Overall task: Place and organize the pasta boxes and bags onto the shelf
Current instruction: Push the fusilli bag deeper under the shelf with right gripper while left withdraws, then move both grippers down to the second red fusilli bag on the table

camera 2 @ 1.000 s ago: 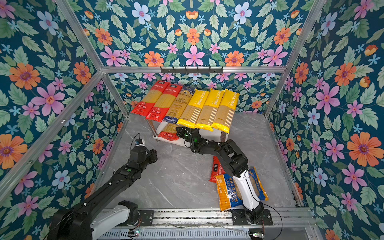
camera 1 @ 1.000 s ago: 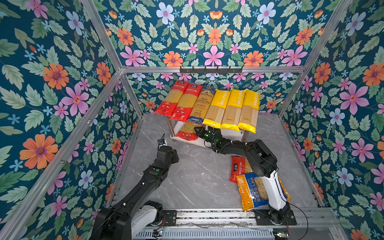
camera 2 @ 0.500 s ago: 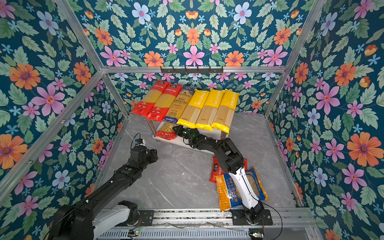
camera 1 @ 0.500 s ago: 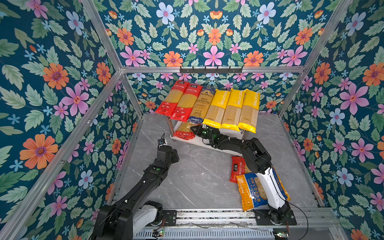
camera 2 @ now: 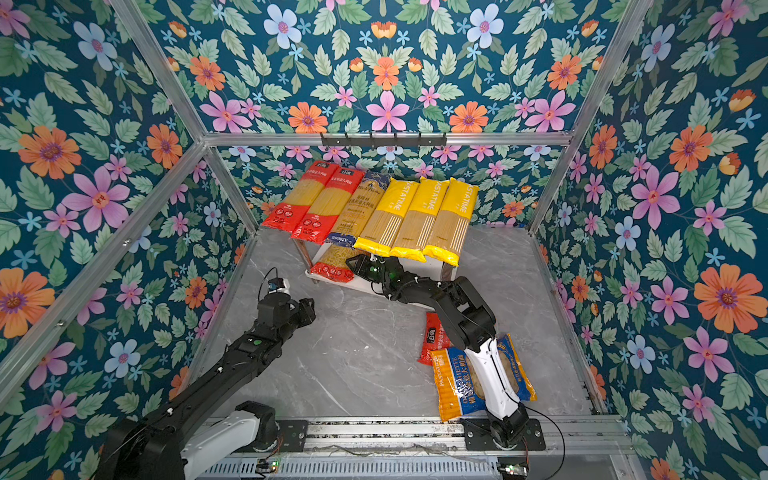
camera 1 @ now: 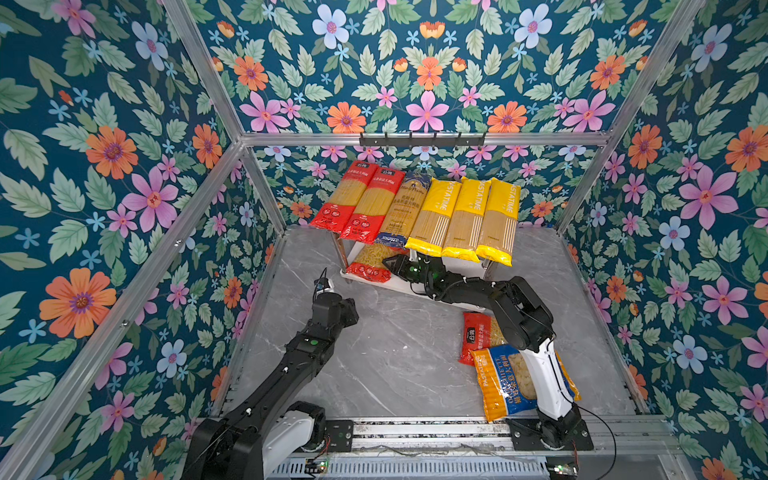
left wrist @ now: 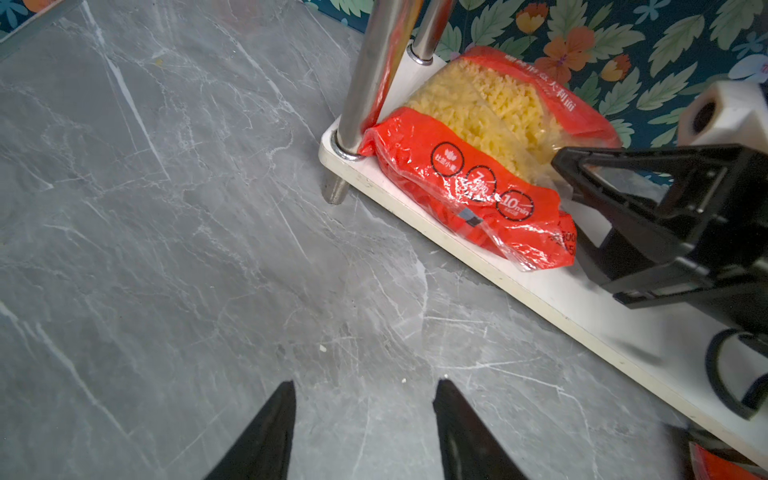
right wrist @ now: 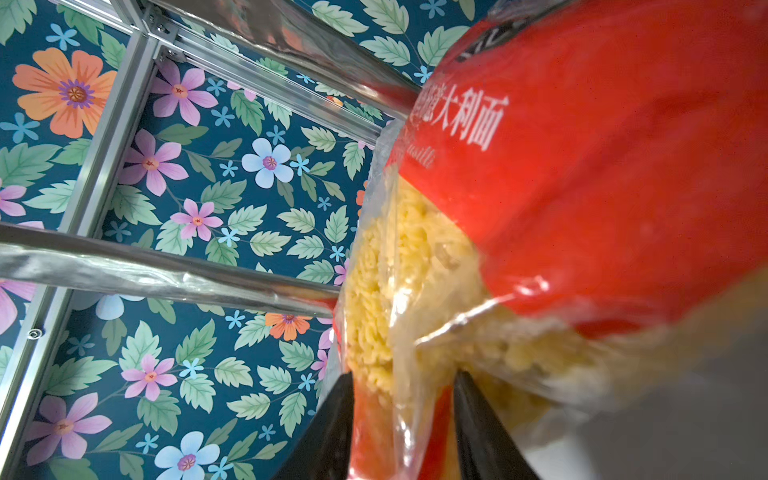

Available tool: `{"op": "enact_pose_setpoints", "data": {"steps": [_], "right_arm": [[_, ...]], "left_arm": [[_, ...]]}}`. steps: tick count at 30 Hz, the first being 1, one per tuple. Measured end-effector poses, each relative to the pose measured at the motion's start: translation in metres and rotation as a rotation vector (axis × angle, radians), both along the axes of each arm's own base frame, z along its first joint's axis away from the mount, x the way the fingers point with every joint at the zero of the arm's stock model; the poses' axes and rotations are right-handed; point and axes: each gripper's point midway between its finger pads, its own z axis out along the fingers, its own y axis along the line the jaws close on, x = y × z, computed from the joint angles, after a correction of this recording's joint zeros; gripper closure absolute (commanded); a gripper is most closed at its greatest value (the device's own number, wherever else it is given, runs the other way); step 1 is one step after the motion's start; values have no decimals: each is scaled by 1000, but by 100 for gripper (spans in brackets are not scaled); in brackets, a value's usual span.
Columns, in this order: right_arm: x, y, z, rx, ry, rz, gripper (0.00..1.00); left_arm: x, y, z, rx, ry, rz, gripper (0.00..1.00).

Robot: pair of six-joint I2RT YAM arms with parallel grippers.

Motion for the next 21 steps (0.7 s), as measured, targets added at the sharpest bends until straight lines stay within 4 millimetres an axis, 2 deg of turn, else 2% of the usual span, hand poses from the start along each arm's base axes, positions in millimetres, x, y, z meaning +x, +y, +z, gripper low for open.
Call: {"op": "enact_pose_setpoints", "data": {"steps": [13,18,21], "right_arm": [[-52,-20,1,-19,19,-13,54],[-75,-25,9,-34,6,-8,55],[-88,-30,5,-56,10,-7,56]], "left_arm": [[-6,0,-2,-22,3,-2,44],[-11,-3,-10,-31,23,-19,44],[-17,-4,-18,-54,40,-25,44]]}}
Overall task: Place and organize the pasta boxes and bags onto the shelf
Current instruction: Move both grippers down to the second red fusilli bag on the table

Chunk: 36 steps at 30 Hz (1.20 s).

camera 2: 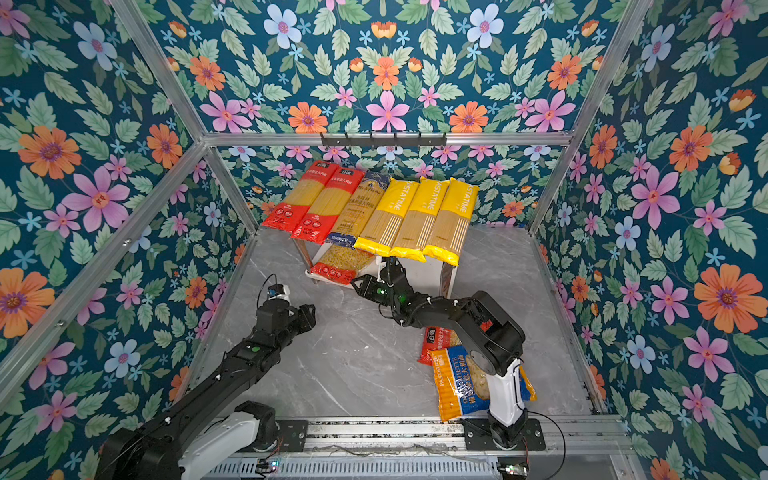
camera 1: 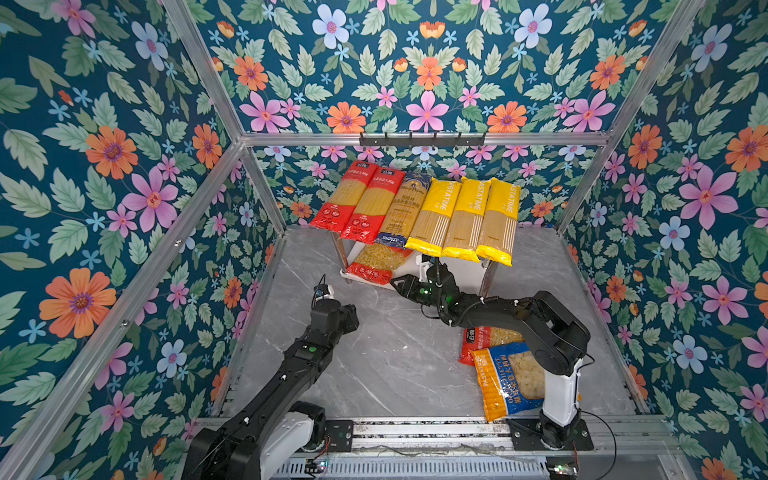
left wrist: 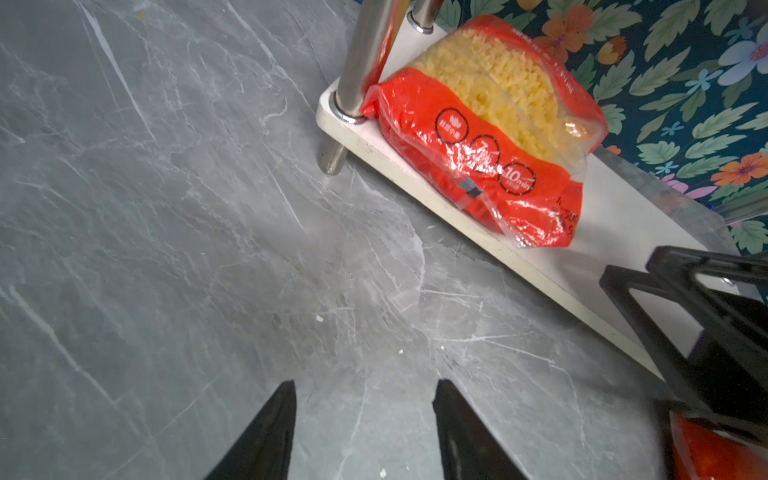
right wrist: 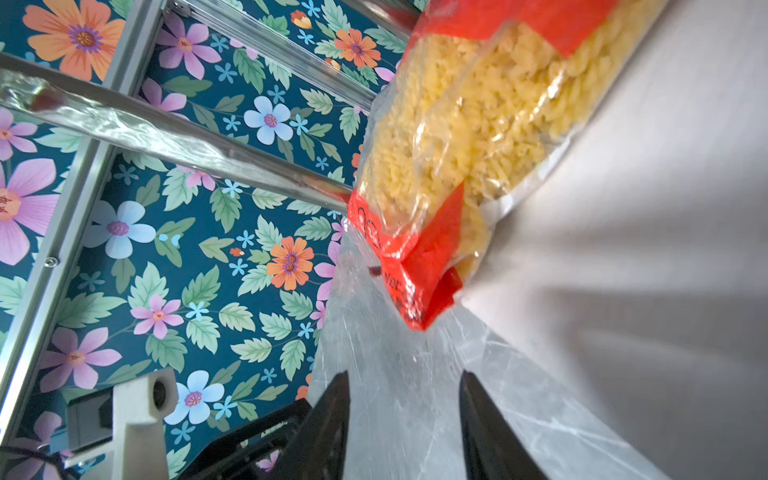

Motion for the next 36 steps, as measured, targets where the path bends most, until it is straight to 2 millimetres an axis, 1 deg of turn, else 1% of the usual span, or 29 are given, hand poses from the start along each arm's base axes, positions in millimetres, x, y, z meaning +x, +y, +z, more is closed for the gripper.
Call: {"op": "enact_pose_setpoints", "data": {"steps": [3,6,10,12,16,20,25,29,32,34,36], "right_arm": [[-17,-6,-5,-37,9,7,57],[-45,-4,-6,-93,11,56,57],[-83,-11,-5,-195,-1,99,57],[-98,-25,-7,-248,18,99,57],[-119,-62,-14,-375,74,63,56],[-139,-102,-24,-514,142,23,55],[-154,-151,-27,-683,189,-51,54],[-163,-180,-22,-799,224,-97,50],[-172,-199,-28,-883,270,-120,48],[-180,-212,-35,-947,300,-124,48],[-186,-222,-43,-1001,329,-133,47]], "left_arm": [[-8,-3,-7,-40,15,-9,44],[-16,-10,-11,-88,20,-22,44],[-36,-31,-20,-142,36,-89,43],[-46,-45,-22,-151,37,-127,43],[-66,-76,-29,-152,59,-212,43],[-79,-103,-38,-136,82,-269,42],[-85,-139,-39,-129,90,-324,40],[-90,-170,-34,-129,84,-380,37],[-95,-186,-32,-135,79,-407,34],[-96,-190,-29,-139,69,-412,32],[-96,-190,-29,-139,64,-409,31]]}}
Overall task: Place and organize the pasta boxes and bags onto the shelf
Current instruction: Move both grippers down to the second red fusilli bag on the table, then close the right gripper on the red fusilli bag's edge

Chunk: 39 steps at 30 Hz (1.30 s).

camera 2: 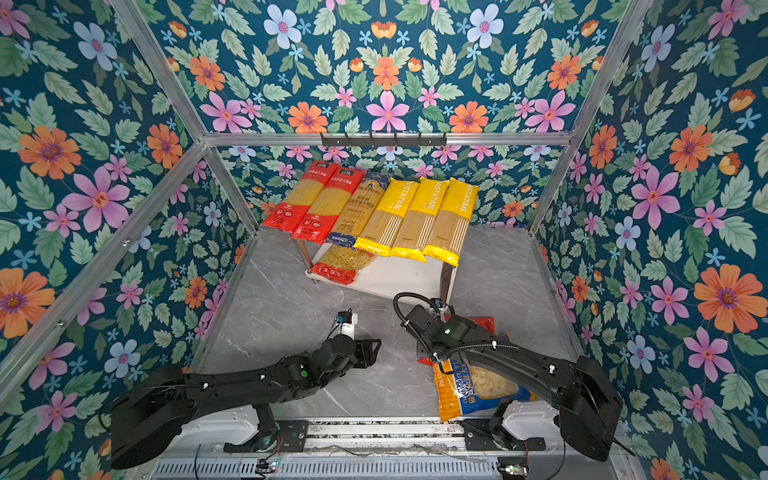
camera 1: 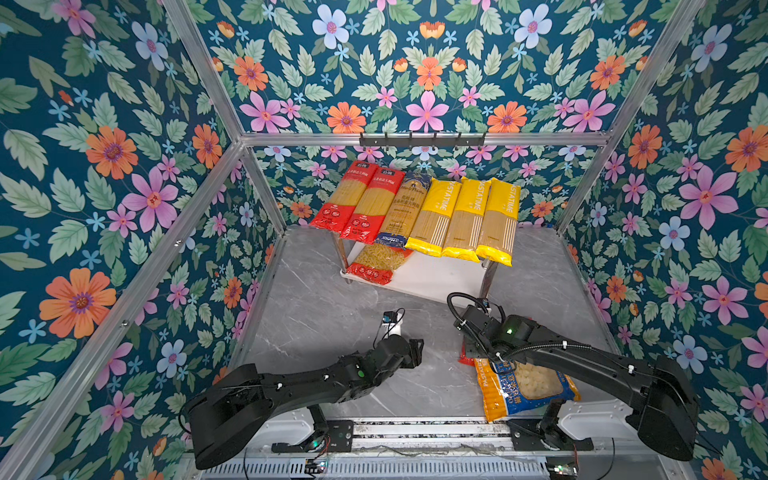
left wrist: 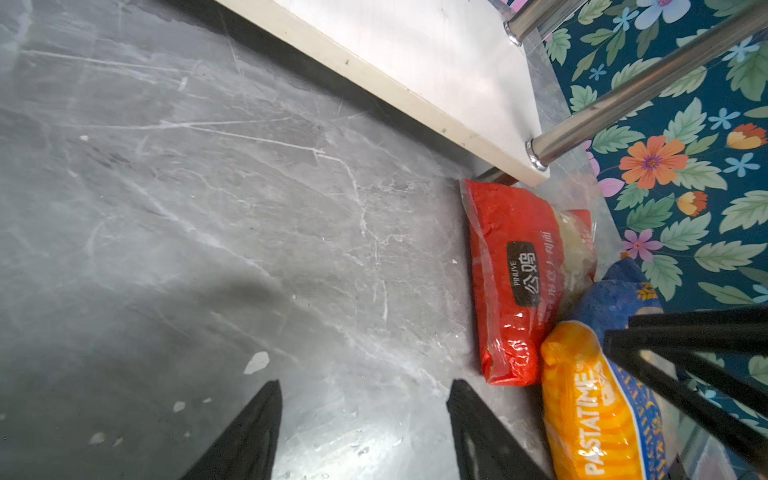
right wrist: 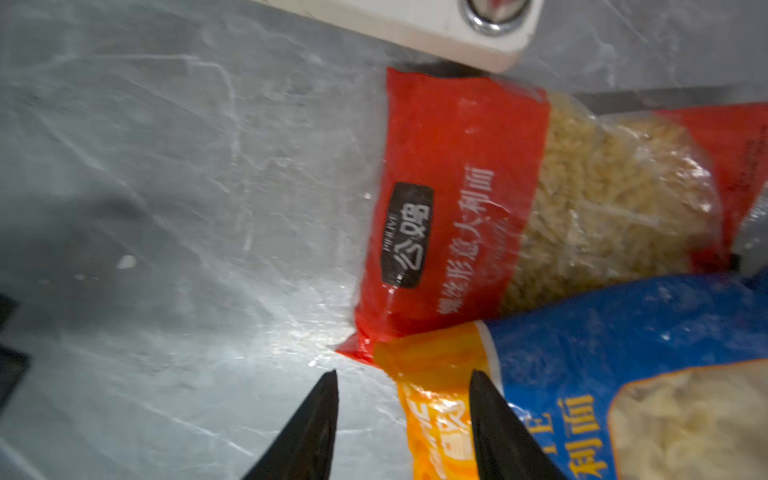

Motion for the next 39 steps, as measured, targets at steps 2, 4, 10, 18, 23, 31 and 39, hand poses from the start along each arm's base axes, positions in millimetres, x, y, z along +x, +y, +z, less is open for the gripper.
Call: {"op": "enact_pose_setpoints", "data": {"steps": [2,4,10,18,23,31,39], "right_arm": [[-5,-8,-9,-45,26,-8,47],[-8,-13,-18,-76,47,-15,48],[-9,-18,-38,-127,70,-22,58],[-6,-15,-42,-111,54,-25,73],[-4,-13,-41,-94,47,-28,64],[11,10,-19,-4,-7,-9,56],[15,18,-44,-2,35,-7,55]], "left_arm": [[0,3,0,4,-5,7,30],[0,6,1,2,-11,15,29],[-2,17,1,15,-19,37,25],[-2,19,-4,33,-12,39,24],[-3,19,-10,54,2,35,24],[-3,17,-14,63,10,30,25],[-4,17,-16,65,18,23,25]]}}
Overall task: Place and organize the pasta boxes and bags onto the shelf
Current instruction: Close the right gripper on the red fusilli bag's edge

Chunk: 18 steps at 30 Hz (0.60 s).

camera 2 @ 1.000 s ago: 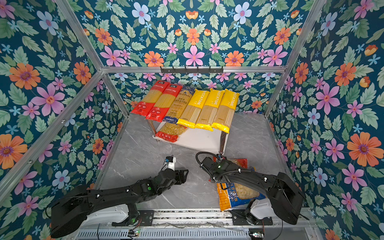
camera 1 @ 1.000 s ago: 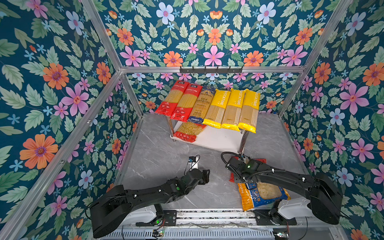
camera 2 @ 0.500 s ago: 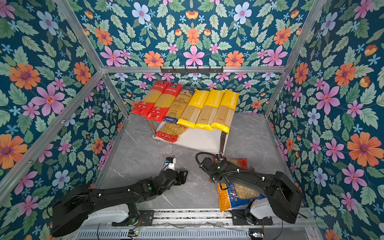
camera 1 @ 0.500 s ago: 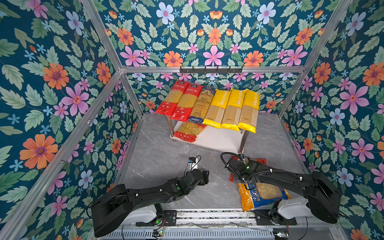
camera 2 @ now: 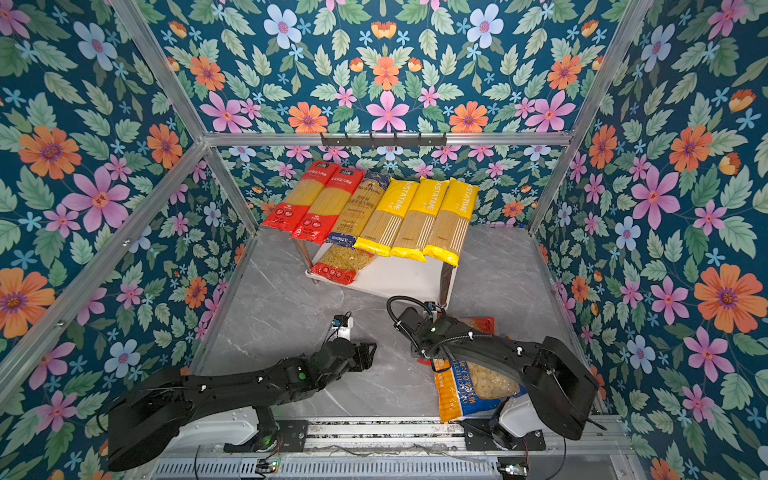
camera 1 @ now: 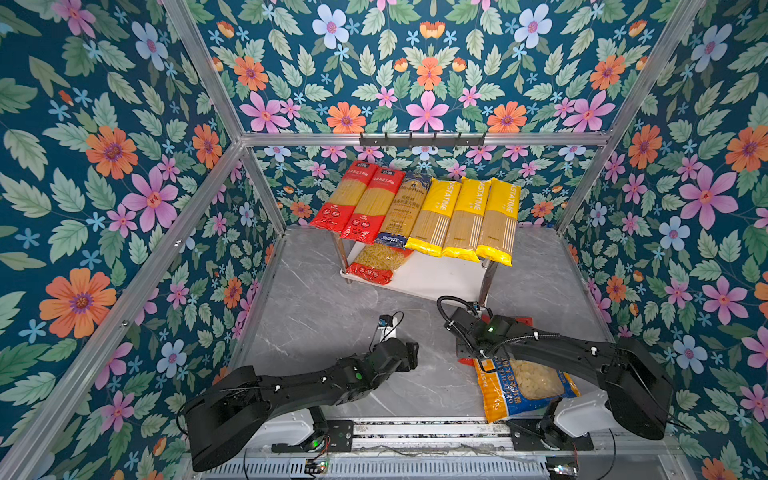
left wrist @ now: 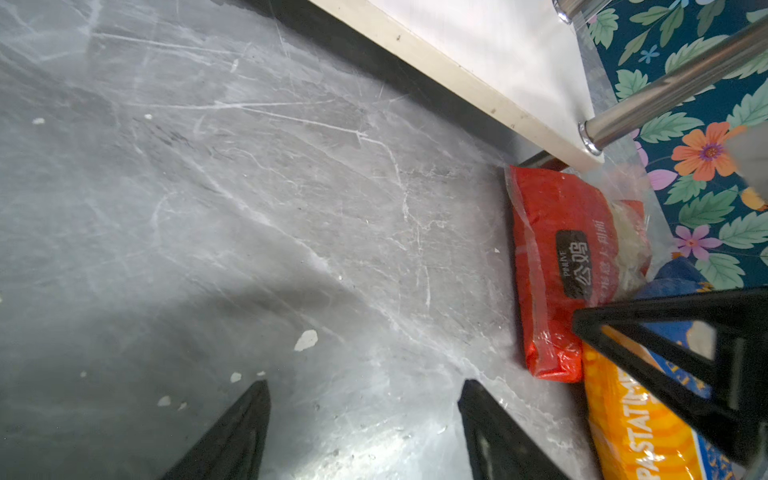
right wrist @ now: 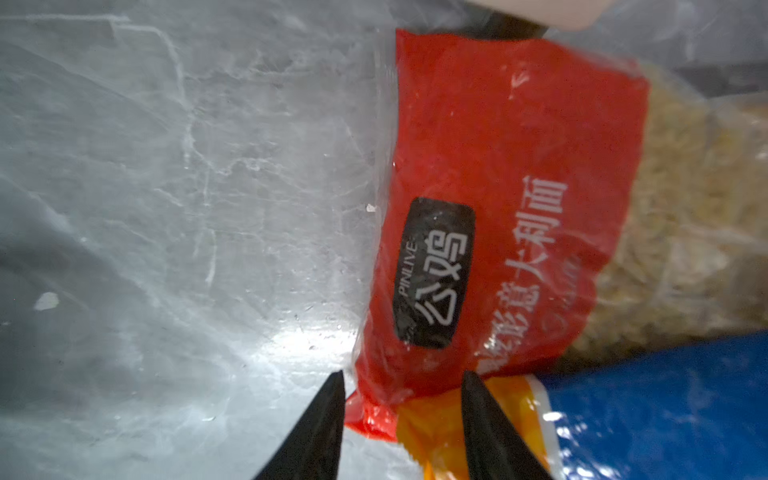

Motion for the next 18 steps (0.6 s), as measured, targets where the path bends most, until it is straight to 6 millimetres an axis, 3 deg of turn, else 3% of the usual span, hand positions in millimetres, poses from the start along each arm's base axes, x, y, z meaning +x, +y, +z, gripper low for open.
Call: {"op": "enact_pose_setpoints", "data": {"steps": [7,18], "right_arm": [[2,-1,-19,-36,16,-5,74],[7,21,-6,61,4,34,95]], "left_arm": [[-1,0,-1,2,3,-3,26],[-1,0,-4,11,8,-3,26]]}}
